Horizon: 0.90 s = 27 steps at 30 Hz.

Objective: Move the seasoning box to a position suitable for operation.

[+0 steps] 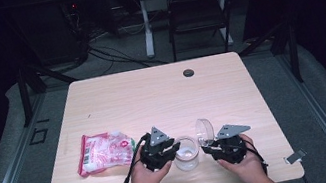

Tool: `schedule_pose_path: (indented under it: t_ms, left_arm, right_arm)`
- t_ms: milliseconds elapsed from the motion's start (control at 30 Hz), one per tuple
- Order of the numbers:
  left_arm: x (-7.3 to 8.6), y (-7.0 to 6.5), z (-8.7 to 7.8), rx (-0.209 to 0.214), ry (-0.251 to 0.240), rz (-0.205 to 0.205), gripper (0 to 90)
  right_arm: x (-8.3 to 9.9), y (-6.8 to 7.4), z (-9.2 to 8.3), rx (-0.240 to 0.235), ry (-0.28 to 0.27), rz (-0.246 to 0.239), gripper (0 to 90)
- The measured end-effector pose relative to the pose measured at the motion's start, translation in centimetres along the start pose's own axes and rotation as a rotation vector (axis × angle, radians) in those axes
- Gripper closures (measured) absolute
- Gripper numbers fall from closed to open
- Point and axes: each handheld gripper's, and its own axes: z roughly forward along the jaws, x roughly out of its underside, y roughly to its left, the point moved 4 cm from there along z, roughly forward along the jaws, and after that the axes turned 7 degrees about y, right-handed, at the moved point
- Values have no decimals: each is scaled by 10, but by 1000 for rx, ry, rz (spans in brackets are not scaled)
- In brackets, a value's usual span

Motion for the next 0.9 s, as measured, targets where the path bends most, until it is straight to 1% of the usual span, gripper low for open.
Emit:
schedule_pose_path:
  t_ms: [133,200,267,400,433,500,533,567,600,767,900]
  left_arm:
    - [0,0,0,1,0,-1,721]
    - [0,0,0,1,0,1,721]
    - [0,0,0,1,0,1,721]
    - [-1,0,1,6,-10,-7,718]
    - [-1,1,0,11,-4,-6,719]
    - [-2,1,1,12,-6,-4,717]
    - [-2,0,1,14,-8,-9,718]
    - [-2,1,1,10,-6,-1,719]
    - [-3,1,1,12,-8,-4,719]
    - [-4,1,3,8,-18,-7,721]
    - [-5,0,3,15,-16,-6,721]
  right_arm:
    - [0,-1,1,10,1,3,758]
    - [0,-1,2,6,-5,13,759]
    - [-1,-1,2,6,-7,10,761]
    - [-2,-3,3,23,-8,6,775]
    - [-3,-3,3,30,-16,10,780]
    - [-4,-5,4,33,-21,11,787]
    - [-5,-5,5,36,-22,16,790]
    - [-5,-6,5,40,-27,19,792]
    - [-6,-7,5,45,-23,17,795]
    - [-8,-10,7,52,-27,27,807]
    - [-10,-13,8,56,-28,37,819]
